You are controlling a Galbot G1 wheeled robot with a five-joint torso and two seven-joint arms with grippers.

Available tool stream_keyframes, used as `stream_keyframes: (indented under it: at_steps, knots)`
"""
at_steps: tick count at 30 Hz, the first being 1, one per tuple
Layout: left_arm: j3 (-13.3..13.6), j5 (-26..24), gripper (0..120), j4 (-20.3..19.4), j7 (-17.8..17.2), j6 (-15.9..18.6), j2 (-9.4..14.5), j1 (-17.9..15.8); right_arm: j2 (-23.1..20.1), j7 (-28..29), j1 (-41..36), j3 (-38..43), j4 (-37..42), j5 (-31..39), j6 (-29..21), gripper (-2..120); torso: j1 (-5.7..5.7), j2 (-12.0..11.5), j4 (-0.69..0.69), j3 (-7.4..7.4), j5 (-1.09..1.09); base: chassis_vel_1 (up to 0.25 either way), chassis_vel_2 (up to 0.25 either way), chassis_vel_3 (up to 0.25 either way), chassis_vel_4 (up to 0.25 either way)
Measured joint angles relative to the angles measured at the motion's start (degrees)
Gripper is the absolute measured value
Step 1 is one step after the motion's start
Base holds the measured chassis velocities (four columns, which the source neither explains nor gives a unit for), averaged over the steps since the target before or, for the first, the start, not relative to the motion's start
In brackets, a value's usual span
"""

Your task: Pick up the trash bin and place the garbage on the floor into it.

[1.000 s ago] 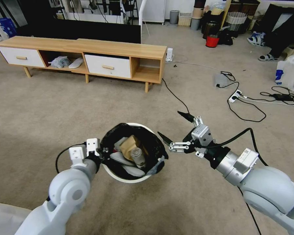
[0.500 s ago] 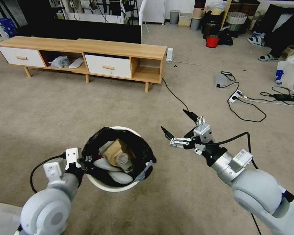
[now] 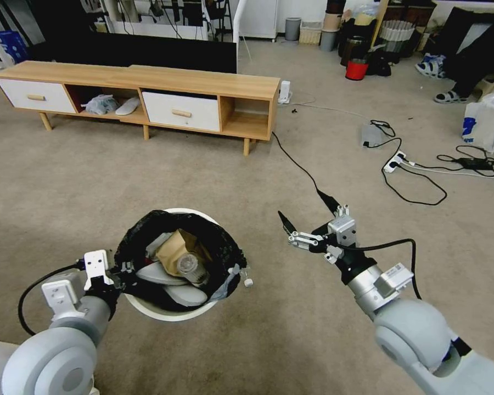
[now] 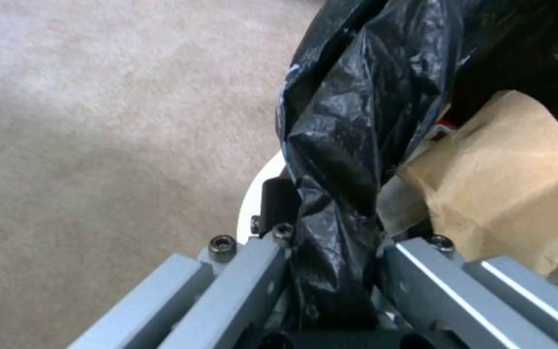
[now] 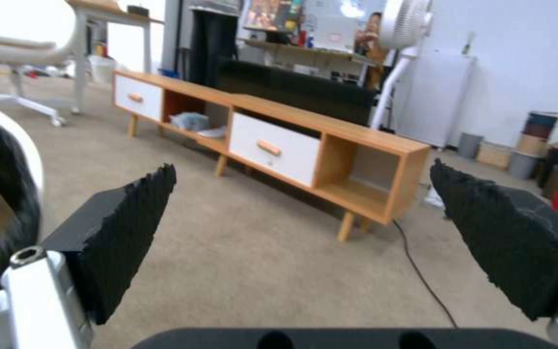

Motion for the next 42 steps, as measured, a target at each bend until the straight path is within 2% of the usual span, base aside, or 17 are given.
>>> stream_keyframes:
  at_steps: [7, 11, 13, 21, 26, 33, 42]
  knots:
    - [-1.6, -1.3, 0, -0.3, 0.4, -0.6, 0.9, -0.2, 3.5, -0.7, -2.3, 2.4, -2.3, -6.0, 2.1, 100, 0.00, 0.0, 0.01, 0.00, 0.00, 0.000, 0.000, 0.000, 0.000]
    - [-1.9, -2.4, 0, -0.6, 0.2, -0.7, 1.2, -0.5, 4.6, -0.7, -2.9, 3.5, -2.8, -6.8, 2.2, 100, 0.00, 0.0, 0.00, 0.00, -0.01, 0.000, 0.000, 0.000, 0.000]
    - [-2.7, -3.0, 0, -0.5, 0.1, -0.9, 1.8, -0.8, 6.6, -0.8, -4.0, 5.4, -3.7, -8.6, 2.7, 100, 0.00, 0.0, 0.00, 0.00, 0.00, 0.000, 0.000, 0.000, 0.000]
    - [-5.0, -3.1, 0, 0.3, 0.5, -1.2, 2.2, -1.1, 9.0, -1.8, -5.8, 7.2, -4.7, -12.0, 4.0, 100, 0.00, 0.0, 0.00, 0.00, 0.00, 0.000, 0.000, 0.000, 0.000]
    - [-7.0, -1.8, 0, 0.1, 1.9, -1.2, 1.1, 0.8, 10.8, -1.9, -5.4, 7.6, -5.4, -12.8, 4.6, 100, 0.00, 0.0, 0.01, 0.00, 0.00, 0.000, 0.000, 0.000, 0.000]
    - [-7.5, -0.8, 0, -0.7, 2.0, -1.3, -0.4, 2.3, 10.9, -2.0, -5.3, 7.3, -6.0, -13.1, 5.3, 100, 0.00, 0.0, 0.00, 0.00, 0.00, 0.000, 0.000, 0.000, 0.000]
    - [-7.1, 0.2, 0, -0.5, 1.9, -1.5, -0.8, 1.9, 11.1, -1.9, -6.1, 7.3, -6.7, -13.6, 7.0, 100, 0.00, 0.0, -0.01, 0.00, 0.00, 0.000, 0.000, 0.000, 0.000]
